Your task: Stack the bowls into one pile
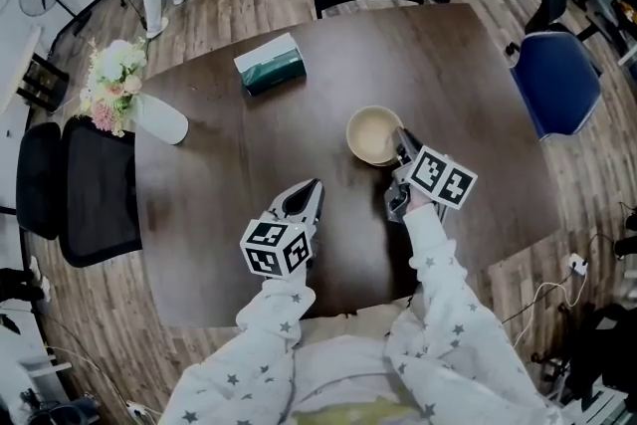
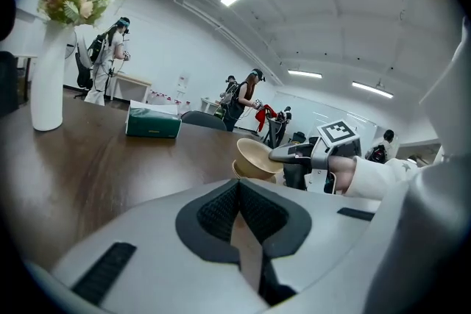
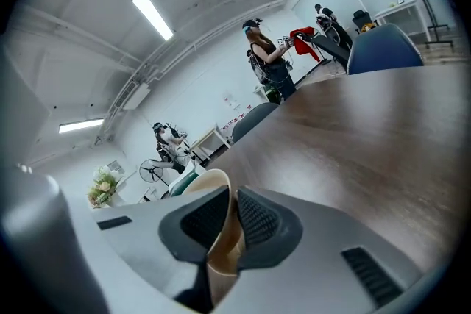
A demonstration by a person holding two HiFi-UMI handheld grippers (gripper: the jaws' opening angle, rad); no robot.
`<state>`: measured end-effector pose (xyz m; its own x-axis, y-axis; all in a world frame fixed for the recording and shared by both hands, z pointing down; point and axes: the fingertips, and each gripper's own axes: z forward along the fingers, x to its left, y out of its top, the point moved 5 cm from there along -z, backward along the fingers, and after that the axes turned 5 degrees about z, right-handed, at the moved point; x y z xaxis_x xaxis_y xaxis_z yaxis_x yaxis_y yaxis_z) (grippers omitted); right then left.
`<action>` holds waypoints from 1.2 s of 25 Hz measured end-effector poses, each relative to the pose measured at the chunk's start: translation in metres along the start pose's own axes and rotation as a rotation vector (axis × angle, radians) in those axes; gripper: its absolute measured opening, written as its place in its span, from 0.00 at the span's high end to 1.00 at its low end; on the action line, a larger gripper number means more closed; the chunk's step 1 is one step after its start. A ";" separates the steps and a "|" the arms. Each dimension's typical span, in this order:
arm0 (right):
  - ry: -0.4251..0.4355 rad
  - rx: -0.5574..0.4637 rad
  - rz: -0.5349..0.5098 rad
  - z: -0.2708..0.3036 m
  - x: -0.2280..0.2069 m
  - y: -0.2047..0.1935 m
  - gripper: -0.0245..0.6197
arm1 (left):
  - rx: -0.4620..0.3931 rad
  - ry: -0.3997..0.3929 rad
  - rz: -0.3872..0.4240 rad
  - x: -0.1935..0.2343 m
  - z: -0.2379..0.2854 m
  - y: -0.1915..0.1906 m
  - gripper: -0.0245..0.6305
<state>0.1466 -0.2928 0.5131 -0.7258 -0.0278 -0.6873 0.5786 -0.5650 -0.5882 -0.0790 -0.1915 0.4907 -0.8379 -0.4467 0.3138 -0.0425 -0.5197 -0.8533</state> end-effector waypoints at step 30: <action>-0.041 0.023 -0.192 0.001 -0.012 0.000 0.75 | -0.015 -0.011 0.026 -0.024 0.010 0.002 0.93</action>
<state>0.1545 -0.2928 0.5215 -0.8370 0.0492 -0.5450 0.4194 -0.5821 -0.6966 -0.0538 -0.1890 0.4861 -0.8327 -0.4682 0.2956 -0.0287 -0.4967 -0.8674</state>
